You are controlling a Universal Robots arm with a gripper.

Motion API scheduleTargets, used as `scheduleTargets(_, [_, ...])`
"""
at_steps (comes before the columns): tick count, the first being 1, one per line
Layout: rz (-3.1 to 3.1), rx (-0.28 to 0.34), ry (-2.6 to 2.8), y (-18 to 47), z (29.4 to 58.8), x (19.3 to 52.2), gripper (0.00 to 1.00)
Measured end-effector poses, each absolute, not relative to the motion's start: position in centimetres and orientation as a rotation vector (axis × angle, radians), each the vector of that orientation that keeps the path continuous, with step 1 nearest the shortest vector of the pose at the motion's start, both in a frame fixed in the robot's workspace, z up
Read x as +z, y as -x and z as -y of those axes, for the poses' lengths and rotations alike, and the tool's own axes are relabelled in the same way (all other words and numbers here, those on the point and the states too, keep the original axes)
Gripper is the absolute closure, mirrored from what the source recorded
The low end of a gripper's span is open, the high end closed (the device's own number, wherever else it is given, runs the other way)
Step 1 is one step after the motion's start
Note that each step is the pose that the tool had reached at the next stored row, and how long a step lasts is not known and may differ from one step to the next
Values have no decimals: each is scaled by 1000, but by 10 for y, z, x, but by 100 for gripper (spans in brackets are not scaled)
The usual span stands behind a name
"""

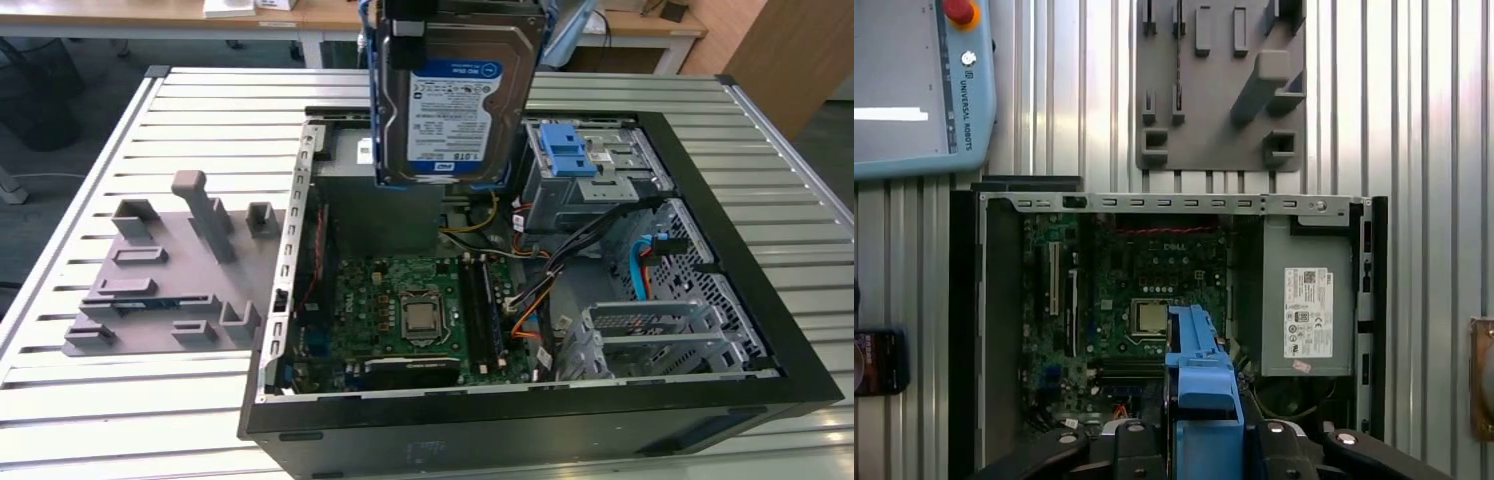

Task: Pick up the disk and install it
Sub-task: 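Pick up the disk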

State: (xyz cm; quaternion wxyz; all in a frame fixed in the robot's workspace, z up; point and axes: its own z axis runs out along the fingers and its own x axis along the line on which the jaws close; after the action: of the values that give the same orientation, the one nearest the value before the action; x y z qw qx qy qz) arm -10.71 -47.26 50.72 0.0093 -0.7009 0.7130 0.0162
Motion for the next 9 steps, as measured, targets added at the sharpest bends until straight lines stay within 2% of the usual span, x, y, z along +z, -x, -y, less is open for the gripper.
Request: scheduleTargets(9, [-2206,7,2170,103,473,505,63])
